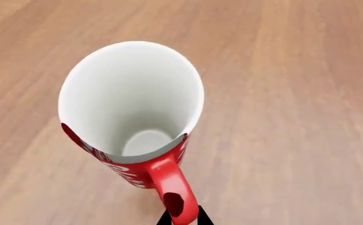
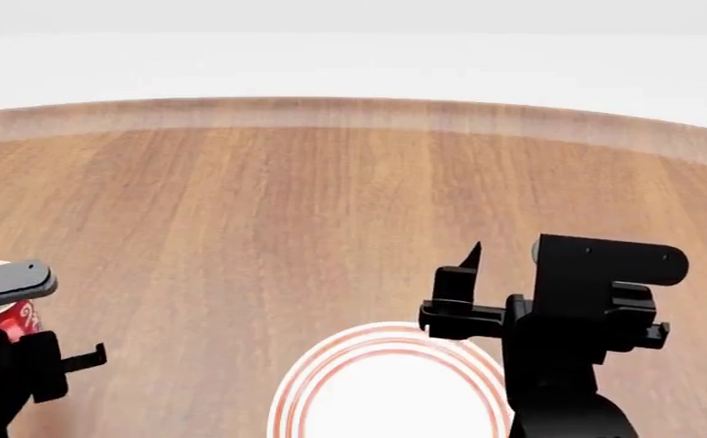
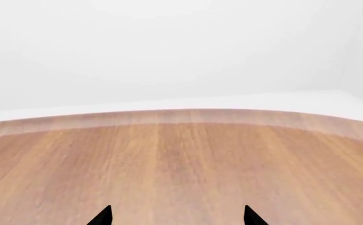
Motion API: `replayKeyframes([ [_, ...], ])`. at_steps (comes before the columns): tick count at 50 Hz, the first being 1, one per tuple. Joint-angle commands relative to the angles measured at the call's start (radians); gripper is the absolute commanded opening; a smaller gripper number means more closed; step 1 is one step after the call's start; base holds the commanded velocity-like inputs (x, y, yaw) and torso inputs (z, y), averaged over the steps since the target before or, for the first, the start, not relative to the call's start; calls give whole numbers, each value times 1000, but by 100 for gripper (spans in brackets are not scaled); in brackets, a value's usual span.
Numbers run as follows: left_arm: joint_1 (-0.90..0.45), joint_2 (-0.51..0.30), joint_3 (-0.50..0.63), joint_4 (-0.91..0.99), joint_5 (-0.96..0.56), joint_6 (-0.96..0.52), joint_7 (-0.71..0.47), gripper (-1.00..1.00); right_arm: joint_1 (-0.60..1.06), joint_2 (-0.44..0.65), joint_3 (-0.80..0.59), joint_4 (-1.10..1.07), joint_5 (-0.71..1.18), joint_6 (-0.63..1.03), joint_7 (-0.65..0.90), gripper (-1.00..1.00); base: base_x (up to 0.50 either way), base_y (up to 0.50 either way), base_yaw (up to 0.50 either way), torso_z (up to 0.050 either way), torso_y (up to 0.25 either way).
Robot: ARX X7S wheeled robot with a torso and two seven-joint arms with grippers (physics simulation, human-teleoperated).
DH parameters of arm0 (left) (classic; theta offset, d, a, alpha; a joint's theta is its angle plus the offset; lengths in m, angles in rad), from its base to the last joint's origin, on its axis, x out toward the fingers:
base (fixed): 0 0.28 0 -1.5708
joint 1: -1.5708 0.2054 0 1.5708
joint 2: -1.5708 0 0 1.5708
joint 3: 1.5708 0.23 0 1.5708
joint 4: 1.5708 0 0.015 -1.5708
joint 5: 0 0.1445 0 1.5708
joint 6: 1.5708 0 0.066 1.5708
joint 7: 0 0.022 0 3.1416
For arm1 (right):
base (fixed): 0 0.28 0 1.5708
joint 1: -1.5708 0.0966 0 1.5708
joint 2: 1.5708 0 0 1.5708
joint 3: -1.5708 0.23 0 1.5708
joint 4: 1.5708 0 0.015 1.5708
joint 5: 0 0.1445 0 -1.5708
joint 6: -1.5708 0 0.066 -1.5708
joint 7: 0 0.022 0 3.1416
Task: Pick up the red mug and put it on the plate
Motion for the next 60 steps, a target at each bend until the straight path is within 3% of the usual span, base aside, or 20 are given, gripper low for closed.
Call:
replayKeyframes([
  [1, -70, 52, 118, -24, 26, -1, 74, -100, 2, 5, 0, -6, 6, 2, 6, 100, 0, 0, 0, 0, 0],
  [11, -149, 123, 217, -196, 59, 111, 178, -100, 2, 9, -1, -4, 10, 0, 9, 100, 0, 0, 0, 0, 0],
  [22, -171, 165, 292, -244, 73, 155, 251, -100, 3, 11, -3, -4, 14, -1, 12, 100, 0, 0, 0, 0, 1],
  [46, -109, 203, 475, -125, 43, 129, 380, -100, -4, 17, -7, -3, 26, -8, 16, 100, 0, 0, 0, 0, 0],
  [60, -105, 198, 614, -73, 19, 176, 543, -100, -1, 20, -11, -6, 32, -5, 20, 100, 0, 0, 0, 0, 0],
])
